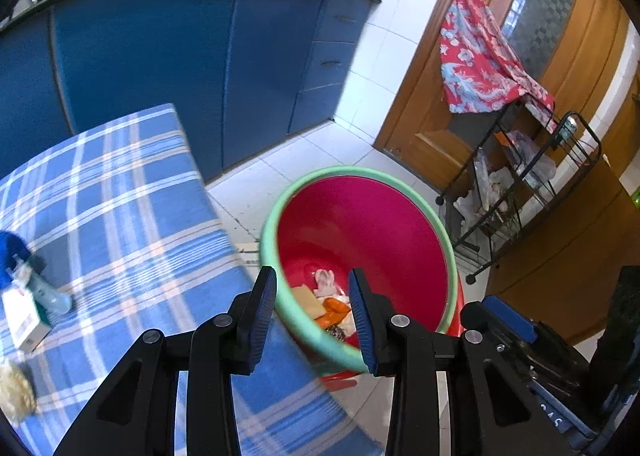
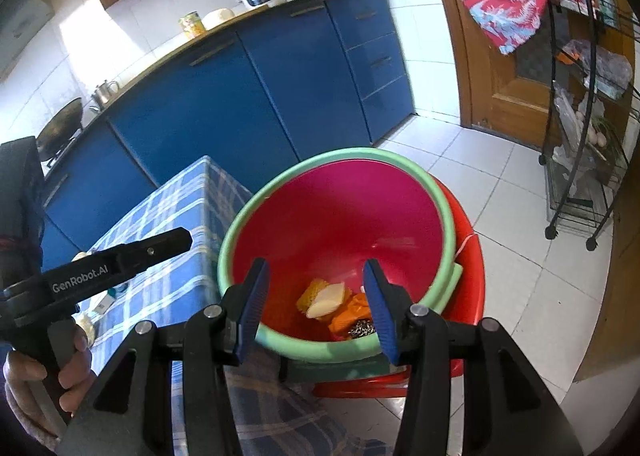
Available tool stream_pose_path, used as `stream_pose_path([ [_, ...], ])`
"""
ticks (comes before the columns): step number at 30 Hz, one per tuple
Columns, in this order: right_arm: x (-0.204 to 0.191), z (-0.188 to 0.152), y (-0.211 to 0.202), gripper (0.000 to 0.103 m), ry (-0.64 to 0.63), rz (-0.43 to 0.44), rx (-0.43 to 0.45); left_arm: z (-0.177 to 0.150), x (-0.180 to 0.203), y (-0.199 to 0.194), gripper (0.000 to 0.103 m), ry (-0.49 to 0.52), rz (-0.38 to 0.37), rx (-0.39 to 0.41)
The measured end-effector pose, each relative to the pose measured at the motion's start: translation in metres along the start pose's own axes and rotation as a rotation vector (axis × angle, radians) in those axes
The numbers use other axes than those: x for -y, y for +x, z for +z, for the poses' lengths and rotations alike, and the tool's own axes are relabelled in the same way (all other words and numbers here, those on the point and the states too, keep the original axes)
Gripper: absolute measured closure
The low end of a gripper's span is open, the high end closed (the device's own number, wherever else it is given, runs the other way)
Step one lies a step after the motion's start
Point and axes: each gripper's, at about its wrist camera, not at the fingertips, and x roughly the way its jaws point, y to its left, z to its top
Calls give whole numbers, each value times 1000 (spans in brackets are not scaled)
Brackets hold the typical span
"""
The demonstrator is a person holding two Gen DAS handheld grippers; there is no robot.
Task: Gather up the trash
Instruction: 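Move both open tools back over the table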
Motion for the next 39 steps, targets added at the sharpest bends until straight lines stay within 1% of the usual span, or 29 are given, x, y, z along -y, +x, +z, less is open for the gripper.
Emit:
stream_pose_path([
  [7, -26, -5, -13, 53, -37, 43, 0, -12, -24, -27, 65, -40, 51, 15],
  [16, -56, -15, -20, 51, -83, 94, -12, -30, -49, -62, 65, -99, 96, 50],
  [25, -88, -26, -25, 51, -122, 162, -24, -53, -82, -94, 65, -162, 175, 75],
  [30, -106, -31, -23, 51, -152, 190, -39, -65, -103, -107, 64, -206, 214, 83],
  [33, -115, -35, -19, 51, -168, 199, -54, -73, -118, -112, 61, -235, 242, 85],
  [39, -133, -41, -11, 51, -196, 213, -78, -89, -149, -119, 61, -301, 298, 77],
])
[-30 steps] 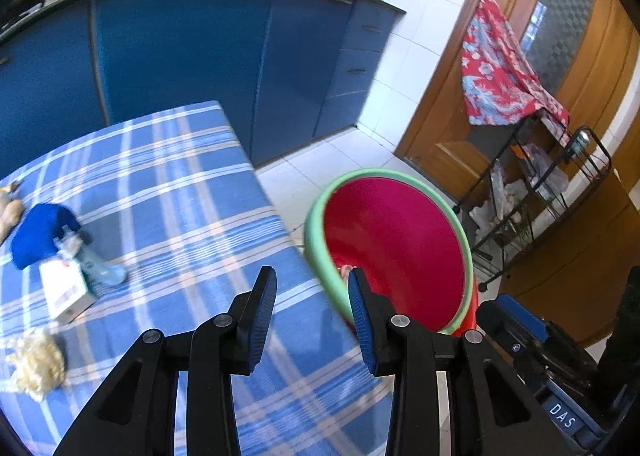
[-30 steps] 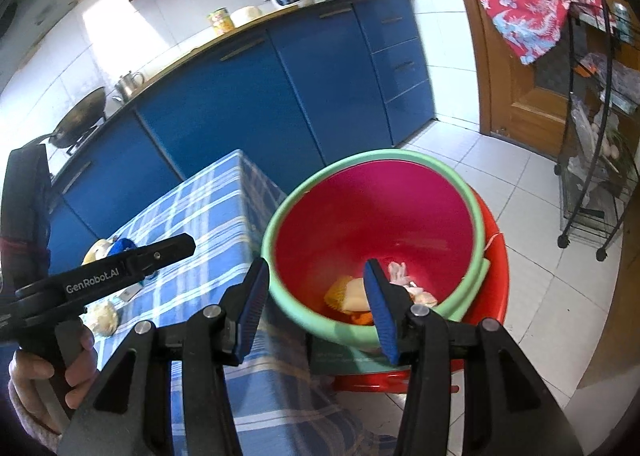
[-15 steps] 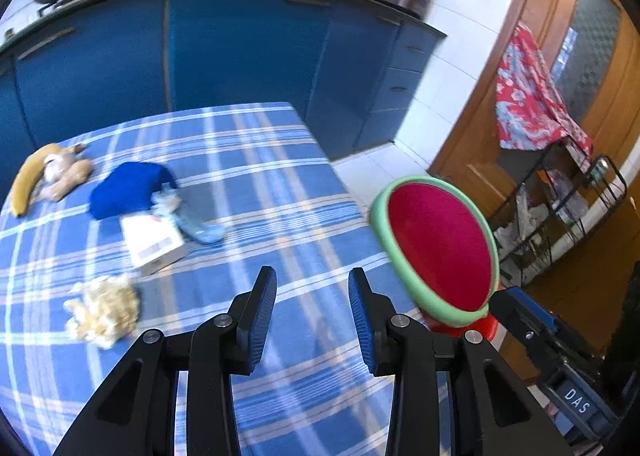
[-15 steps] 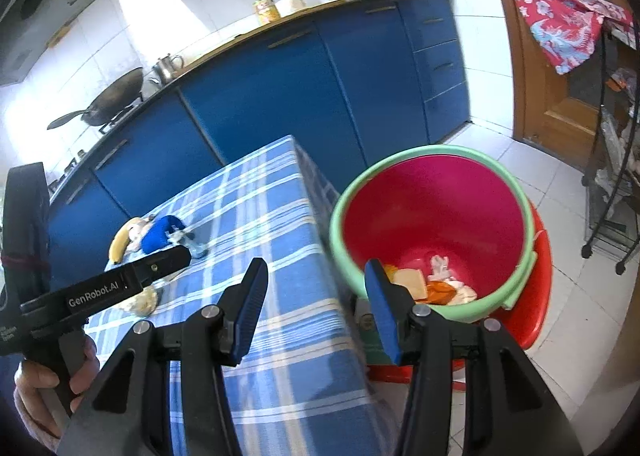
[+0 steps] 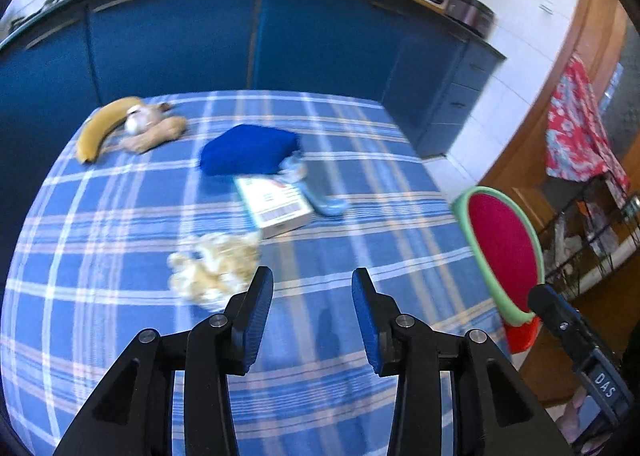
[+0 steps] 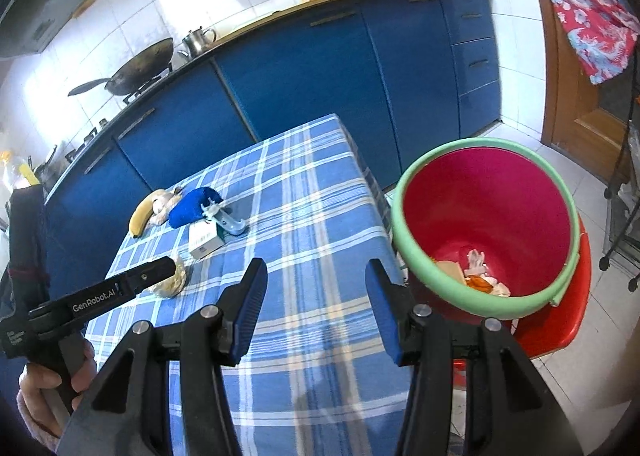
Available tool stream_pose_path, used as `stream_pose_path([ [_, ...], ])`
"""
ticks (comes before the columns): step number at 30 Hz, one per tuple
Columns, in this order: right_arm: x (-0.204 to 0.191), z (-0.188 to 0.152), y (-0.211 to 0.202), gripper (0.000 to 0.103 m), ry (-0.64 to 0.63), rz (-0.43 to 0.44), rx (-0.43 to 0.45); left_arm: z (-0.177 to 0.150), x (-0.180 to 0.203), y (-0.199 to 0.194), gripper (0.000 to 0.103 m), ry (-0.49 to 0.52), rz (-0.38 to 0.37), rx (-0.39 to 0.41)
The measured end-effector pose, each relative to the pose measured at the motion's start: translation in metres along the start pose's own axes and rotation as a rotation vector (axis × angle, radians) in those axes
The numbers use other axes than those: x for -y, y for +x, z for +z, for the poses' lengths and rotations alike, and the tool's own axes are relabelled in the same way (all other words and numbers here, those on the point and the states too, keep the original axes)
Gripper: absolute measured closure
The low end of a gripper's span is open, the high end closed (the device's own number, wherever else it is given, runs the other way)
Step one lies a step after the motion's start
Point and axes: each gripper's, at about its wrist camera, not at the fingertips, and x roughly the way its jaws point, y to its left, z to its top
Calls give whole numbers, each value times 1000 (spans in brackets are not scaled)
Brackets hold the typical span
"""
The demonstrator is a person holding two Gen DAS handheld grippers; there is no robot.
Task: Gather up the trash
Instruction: 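Move both open tools back over the table, then grasp the crumpled white paper with the left tool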
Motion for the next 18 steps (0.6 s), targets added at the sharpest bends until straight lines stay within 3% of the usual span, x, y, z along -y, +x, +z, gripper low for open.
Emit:
stream_pose_path([
  [4, -10, 0, 9, 50, -16, 8, -15, -2, -19, 3, 60, -30, 36, -4],
  [8, -19, 0, 21, 50, -31, 13, -35, -3, -34, 9, 52, -56, 85, -3],
  [18, -35, 3, 46, 50, -70, 28, -79, -1, -57, 28, 52, -95, 142, -12],
])
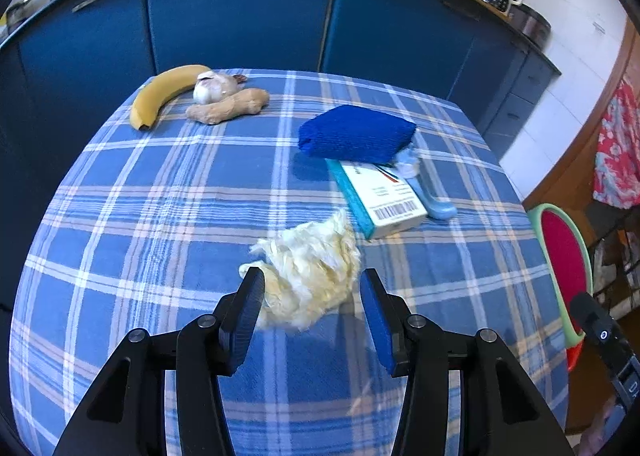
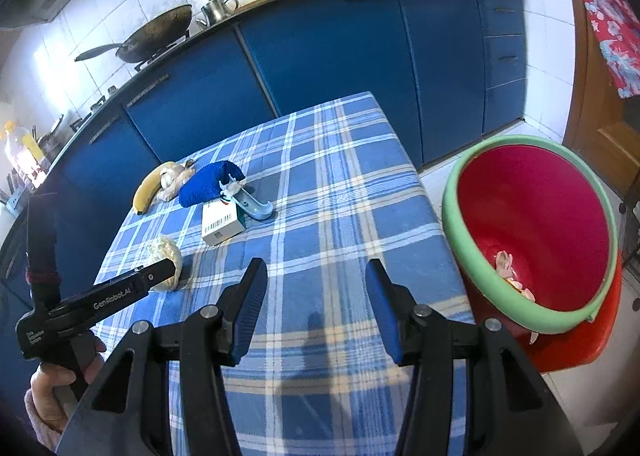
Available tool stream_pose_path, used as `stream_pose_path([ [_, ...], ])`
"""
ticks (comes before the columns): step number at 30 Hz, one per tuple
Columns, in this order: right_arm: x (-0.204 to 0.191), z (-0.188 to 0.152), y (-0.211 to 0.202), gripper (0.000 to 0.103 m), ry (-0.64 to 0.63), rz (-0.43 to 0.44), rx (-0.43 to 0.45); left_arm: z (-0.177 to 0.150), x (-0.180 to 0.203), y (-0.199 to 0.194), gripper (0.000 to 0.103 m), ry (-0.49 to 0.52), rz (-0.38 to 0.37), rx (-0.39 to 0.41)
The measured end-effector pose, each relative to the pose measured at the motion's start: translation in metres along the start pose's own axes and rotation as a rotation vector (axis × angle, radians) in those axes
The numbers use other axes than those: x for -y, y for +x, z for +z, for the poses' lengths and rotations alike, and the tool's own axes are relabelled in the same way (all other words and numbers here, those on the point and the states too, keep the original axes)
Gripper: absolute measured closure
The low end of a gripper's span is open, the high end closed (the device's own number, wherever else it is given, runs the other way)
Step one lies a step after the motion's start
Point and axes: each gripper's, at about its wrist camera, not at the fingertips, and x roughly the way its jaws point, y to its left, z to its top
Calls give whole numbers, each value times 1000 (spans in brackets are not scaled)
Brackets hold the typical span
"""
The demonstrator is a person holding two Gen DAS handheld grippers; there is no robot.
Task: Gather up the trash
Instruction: 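Grasp the crumpled white paper with the left tool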
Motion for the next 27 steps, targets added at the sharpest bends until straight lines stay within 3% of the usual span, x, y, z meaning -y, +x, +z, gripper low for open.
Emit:
stream_pose_path([
  [9, -16, 11, 33, 50, -43, 28, -59, 8, -11, 11, 52, -22, 2, 15],
  [16, -32, 24, 64, 50, -98, 55, -121, 9, -14, 26, 52, -40, -39, -13],
  [21, -42, 33, 76, 50, -140, 46, -135, 13, -13, 20, 70, -33, -57, 19],
  [27, -51, 44, 95, 50, -167, 54, -147, 26, -15, 9, 74, -27, -72, 67],
])
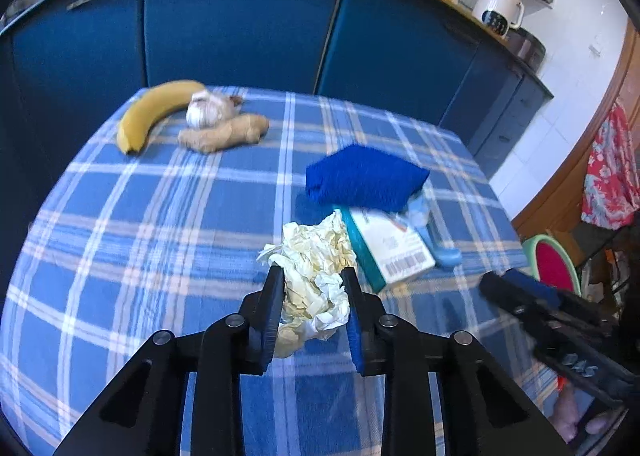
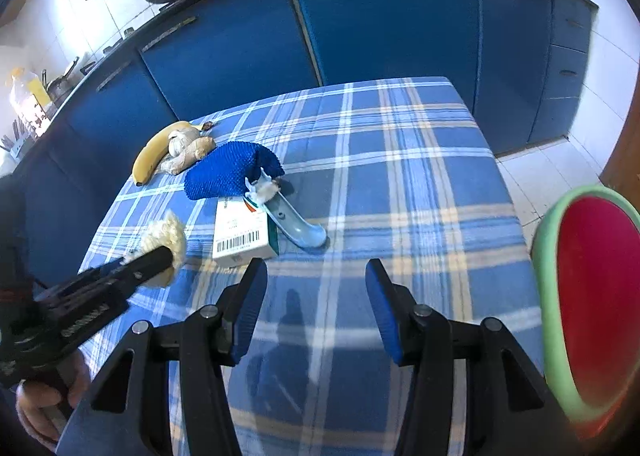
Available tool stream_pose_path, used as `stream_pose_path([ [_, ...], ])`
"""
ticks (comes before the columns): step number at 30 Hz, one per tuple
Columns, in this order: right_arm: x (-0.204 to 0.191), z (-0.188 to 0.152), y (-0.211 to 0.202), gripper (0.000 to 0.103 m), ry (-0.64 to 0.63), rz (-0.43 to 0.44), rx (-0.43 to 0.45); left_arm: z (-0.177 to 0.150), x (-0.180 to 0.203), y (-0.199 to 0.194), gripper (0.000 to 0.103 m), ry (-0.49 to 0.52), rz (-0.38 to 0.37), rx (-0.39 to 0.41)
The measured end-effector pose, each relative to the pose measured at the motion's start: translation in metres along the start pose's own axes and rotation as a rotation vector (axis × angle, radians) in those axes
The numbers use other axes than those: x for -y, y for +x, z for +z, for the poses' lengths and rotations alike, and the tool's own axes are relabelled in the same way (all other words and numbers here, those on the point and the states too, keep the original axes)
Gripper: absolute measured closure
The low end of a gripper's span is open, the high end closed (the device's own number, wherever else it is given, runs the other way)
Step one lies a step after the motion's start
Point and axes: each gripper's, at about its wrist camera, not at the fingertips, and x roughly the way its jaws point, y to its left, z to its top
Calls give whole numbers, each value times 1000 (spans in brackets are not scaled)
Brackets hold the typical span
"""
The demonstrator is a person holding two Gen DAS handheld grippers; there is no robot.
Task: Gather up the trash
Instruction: 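Grasp the teal plastic clip with the right tool while the left tool holds the paper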
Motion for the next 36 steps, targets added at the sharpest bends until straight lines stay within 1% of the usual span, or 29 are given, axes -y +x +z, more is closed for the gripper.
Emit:
stream_pose_path([
  [6, -5, 8, 25, 50, -33, 14, -34, 9, -5, -7, 74, -10, -11, 27],
  [11, -8, 15, 39, 50, -64, 24, -39, 10, -12, -6, 74, -30, -18, 23],
  [17, -16, 26, 50, 51, -135, 38, -28, 10, -19, -7, 74, -49, -21, 22],
  [19, -18, 28, 53, 53, -142, 54, -29, 10, -20, -7, 74, -52, -20, 21],
  [22, -17, 29, 55, 57, -133, 88, -33, 10, -21, -7, 74, -53, -21, 23],
  [26, -14, 31, 60, 58, -100, 136, -42, 10, -21, -7, 74, -53, -24, 22],
  [29, -13, 33, 66, 61, -69, 179, -54, 10, -22, -8, 74, -56, -26, 21],
  [31, -13, 33, 67, 63, -56, 189, -58, 10, -22, -8, 74, -56, -25, 21],
  [36, -4, 30, 66, 65, 6, 203, -59, 9, -22, -11, 74, -53, -26, 25],
])
